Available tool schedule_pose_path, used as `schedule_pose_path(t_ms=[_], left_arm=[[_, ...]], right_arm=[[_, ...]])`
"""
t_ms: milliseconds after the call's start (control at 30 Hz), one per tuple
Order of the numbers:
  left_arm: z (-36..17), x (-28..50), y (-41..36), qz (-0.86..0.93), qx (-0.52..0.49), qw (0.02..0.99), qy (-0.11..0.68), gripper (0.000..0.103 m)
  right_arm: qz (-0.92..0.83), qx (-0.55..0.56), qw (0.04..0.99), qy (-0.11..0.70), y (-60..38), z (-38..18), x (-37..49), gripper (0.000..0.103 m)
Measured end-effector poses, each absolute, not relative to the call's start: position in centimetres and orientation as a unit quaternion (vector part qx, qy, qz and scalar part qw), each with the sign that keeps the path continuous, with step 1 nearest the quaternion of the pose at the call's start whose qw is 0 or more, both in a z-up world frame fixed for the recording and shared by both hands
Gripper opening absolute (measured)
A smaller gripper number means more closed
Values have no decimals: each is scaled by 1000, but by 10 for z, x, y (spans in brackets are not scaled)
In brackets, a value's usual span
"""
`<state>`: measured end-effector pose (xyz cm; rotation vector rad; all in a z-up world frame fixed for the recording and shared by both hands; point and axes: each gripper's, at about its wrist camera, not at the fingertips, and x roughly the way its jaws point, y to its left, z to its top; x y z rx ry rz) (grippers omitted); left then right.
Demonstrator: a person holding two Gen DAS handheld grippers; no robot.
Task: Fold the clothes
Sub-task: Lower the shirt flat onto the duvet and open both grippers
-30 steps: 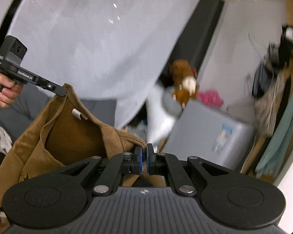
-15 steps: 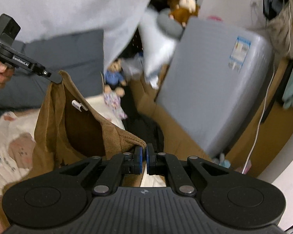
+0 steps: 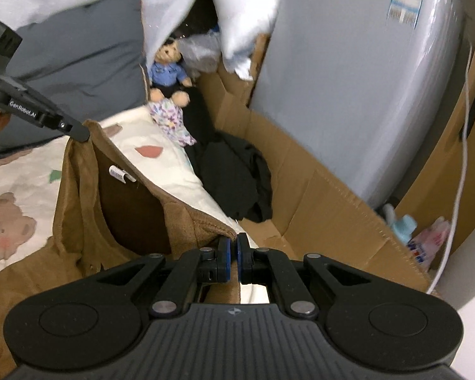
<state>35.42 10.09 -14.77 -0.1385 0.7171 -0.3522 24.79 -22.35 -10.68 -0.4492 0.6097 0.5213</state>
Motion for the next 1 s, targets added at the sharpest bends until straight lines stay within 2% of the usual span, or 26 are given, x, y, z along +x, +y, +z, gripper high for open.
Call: schedule_pose_path(t_ms=[367,800,833,867,900,967,1000], left_arm=[[-222,447,108,-124,-79,914,379,10],[-279,541,96,-85,-51,908,408,9],[-285,547,95,-79,-53,906,413,9],[-291,553,95,-71,-54,904,419,1],[-296,556,95,-63,-54,902,424,1],[-306,562,99,-54,-73,892,444,13],[-309,563,101,-54,-81,888,450,15]], right_arm=[[244,-228,880,339,-203,-192,346,4],[204,-221,867,398,-195,-273,421,4],[201,-220,866,402,-194,-280,427,4],[198,-219,864,407,-193,-286,433,4],[195,-219,863,411,-193,-292,439,4],[189,-217,861,420,-191,-305,450,4],[186,-217,859,424,-191,-311,456,5]])
